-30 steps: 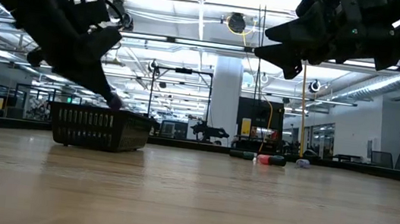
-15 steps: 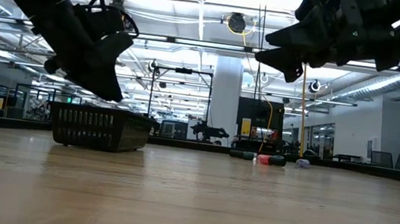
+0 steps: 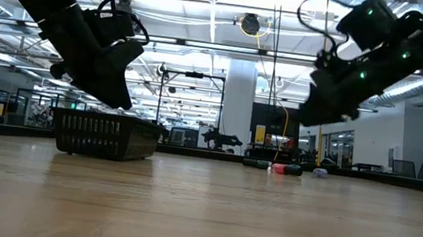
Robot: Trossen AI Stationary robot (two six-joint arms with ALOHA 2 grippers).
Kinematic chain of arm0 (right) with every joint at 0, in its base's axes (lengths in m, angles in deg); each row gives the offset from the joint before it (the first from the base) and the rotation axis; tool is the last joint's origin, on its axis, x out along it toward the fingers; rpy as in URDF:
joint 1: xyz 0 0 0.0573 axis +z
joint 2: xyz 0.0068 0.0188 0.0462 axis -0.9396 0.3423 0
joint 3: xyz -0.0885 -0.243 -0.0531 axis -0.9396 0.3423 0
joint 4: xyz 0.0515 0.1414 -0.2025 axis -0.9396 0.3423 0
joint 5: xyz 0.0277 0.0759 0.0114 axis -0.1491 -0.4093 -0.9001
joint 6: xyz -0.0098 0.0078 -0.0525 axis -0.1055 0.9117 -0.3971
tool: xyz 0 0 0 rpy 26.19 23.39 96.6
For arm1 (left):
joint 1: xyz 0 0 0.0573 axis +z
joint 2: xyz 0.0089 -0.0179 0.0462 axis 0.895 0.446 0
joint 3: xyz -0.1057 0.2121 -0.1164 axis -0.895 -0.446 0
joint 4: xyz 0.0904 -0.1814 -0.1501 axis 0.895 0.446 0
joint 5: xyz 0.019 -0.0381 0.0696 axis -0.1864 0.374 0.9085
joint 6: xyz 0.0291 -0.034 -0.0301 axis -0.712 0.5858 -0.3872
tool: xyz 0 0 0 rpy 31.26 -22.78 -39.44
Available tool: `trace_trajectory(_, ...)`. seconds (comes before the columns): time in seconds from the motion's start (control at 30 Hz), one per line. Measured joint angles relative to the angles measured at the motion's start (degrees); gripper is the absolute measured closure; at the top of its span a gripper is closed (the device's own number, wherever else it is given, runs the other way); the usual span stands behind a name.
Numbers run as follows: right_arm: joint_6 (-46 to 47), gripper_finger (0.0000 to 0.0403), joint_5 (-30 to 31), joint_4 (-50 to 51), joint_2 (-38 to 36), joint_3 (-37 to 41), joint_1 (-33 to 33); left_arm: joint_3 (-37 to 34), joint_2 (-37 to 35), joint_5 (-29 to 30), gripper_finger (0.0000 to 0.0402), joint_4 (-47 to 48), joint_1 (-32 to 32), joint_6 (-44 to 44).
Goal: Pick & Place Nail Polish
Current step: Put the light blue nail polish into the basket
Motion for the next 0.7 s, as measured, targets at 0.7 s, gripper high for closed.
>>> trace_trajectory(0.7, -2.8, 0.0207, -1.5, 12.7, 10.3, -3.5, -22.8, 0.0, 0.0, -0.6, 0.0268, -1.2, 1.4, -0.1)
